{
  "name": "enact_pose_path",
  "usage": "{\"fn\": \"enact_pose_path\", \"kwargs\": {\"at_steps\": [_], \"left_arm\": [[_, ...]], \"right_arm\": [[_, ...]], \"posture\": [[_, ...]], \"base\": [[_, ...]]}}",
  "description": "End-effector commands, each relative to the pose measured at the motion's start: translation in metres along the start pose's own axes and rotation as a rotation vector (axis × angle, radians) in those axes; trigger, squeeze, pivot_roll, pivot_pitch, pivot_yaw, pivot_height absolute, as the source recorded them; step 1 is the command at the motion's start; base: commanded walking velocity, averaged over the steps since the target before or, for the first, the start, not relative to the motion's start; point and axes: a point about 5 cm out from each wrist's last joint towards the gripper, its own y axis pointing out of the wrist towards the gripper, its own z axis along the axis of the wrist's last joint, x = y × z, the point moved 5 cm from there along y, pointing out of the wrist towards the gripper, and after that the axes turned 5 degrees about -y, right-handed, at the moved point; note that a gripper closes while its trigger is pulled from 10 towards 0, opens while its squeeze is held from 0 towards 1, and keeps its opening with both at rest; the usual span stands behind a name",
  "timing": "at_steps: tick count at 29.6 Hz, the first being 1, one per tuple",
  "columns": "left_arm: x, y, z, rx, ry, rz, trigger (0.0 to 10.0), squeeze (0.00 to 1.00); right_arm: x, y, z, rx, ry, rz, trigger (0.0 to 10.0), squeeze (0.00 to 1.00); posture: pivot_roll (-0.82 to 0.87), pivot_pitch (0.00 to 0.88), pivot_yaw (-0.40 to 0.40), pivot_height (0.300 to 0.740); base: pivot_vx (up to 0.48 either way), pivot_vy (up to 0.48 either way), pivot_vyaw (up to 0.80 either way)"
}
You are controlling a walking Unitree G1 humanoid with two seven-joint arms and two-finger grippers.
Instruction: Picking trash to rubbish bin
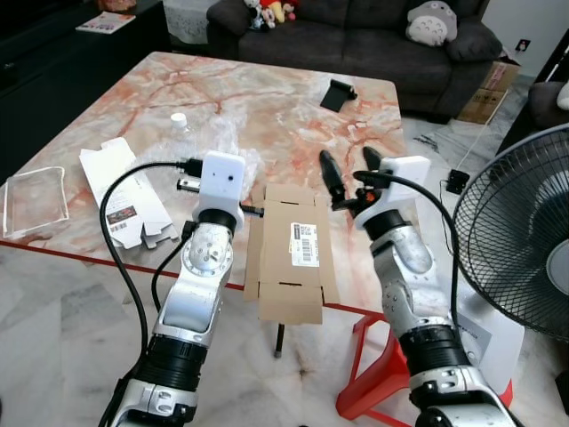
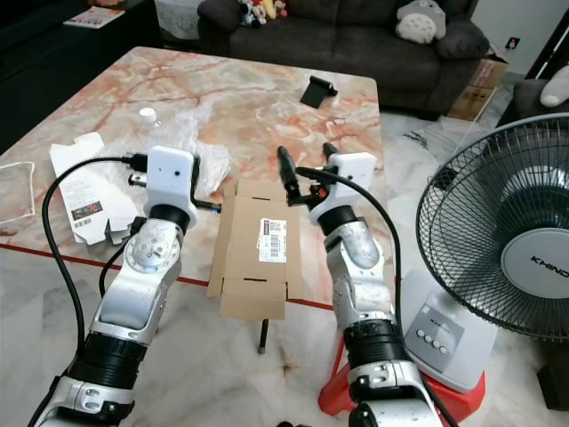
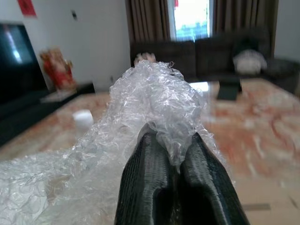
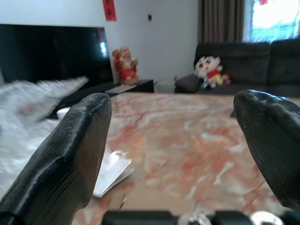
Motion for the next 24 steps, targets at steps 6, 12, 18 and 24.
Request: {"fn": "enact_pose_path", "kwargs": {"at_steps": [6, 12, 18, 24], "left_arm": [[0.003, -0.006, 0.000, 0.060, 0.000, 0.002, 10.0, 0.00], [0.006, -0.006, -0.003, 0.063, 0.000, -0.008, 10.0, 0.00], [0.011, -0.006, -0.002, 0.070, -0.013, -0.027, 10.0, 0.00], [0.013, -0.007, -0.003, 0.068, -0.019, -0.035, 10.0, 0.00]], "right_arm": [[0.015, -0.004, -0.003, -0.006, -0.057, -0.045, 10.0, 0.00], [0.009, -0.006, -0.007, -0.004, -0.049, -0.046, 10.0, 0.00], [0.007, -0.007, -0.008, 0.000, -0.045, -0.041, 10.0, 0.00], [0.011, -0.008, -0.008, 0.002, -0.042, -0.053, 10.0, 0.00]], "posture": [[-0.09, 0.033, -0.072, 0.740], [-0.09, 0.021, -0.060, 0.740], [-0.10, 0.016, -0.053, 0.740], [-0.10, 0.013, -0.049, 0.740]], "base": [[0.000, 0.000, 0.00], [0.000, 0.000, 0.00], [0.000, 0.000, 0.00], [0.000, 0.000, 0.00]]}}
